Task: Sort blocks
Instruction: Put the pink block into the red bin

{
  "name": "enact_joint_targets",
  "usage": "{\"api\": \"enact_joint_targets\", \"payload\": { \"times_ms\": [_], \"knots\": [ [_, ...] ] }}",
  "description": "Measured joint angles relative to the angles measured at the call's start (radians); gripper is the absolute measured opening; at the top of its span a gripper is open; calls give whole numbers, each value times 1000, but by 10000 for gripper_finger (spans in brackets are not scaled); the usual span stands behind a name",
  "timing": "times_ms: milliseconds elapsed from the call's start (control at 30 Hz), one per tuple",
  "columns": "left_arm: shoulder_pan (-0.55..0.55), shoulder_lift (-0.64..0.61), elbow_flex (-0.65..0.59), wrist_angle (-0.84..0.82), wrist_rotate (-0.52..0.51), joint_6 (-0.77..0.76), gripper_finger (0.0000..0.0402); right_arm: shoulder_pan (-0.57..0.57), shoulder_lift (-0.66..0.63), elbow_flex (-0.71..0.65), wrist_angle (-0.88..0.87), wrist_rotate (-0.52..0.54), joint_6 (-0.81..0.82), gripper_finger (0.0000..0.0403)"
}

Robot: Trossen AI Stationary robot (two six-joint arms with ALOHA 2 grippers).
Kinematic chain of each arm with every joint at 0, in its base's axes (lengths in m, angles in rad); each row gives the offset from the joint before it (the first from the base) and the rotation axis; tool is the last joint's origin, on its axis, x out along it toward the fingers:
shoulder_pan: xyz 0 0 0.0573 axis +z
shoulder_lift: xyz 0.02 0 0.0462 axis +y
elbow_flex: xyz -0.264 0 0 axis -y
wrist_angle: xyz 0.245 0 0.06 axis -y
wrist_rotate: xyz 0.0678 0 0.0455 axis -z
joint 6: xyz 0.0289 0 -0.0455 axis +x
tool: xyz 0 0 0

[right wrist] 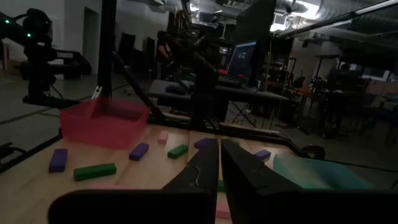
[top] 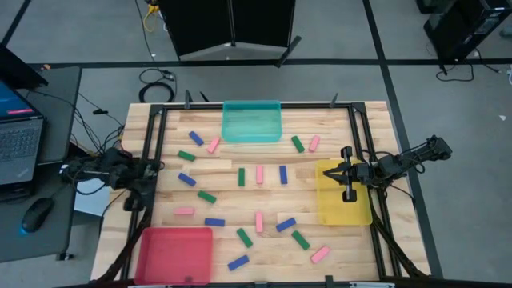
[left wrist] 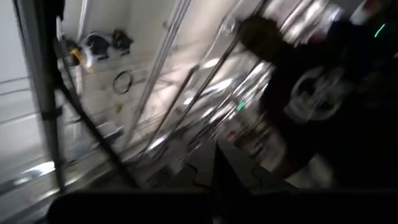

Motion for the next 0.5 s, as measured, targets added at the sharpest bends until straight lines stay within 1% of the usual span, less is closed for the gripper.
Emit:
{"api": "enact_joint_targets", "payload": {
  "times_ms": [67, 133, 200, 267, 300, 333, 367, 433, 500],
  "knots": [
    [0, 0, 0, 61, 2, -64, 21, 0, 0, 0, 0, 0, 0, 30],
    [-1, 0, 0, 112, 4, -176, 21, 0, 0, 0, 0, 0, -1, 30],
    [-1, 2, 0, 115, -2, -251, 21, 0, 0, 0, 9, 0, -12, 30],
    [-1, 9, 1, 61, -52, -286, 21, 0, 0, 0, 52, 0, -22, 30],
    [-1, 17, 1, 11, -110, -300, 21, 0, 0, 0, 81, 0, -28, 30],
    [-1, 27, 1, -51, -192, -312, 21, 0, 0, 0, 113, 0, -30, 30],
    [-1, 40, 1, -120, -298, -325, 21, 0, 0, 0, 151, 0, -29, 30],
    [0, 73, 1, -264, -580, -378, 21, 0, 0, 0, 245, 0, -27, 30],
    [0, 124, 0, -372, -852, -448, 21, 0, 0, 0, 354, 0, -9, 30]
  ]
}}
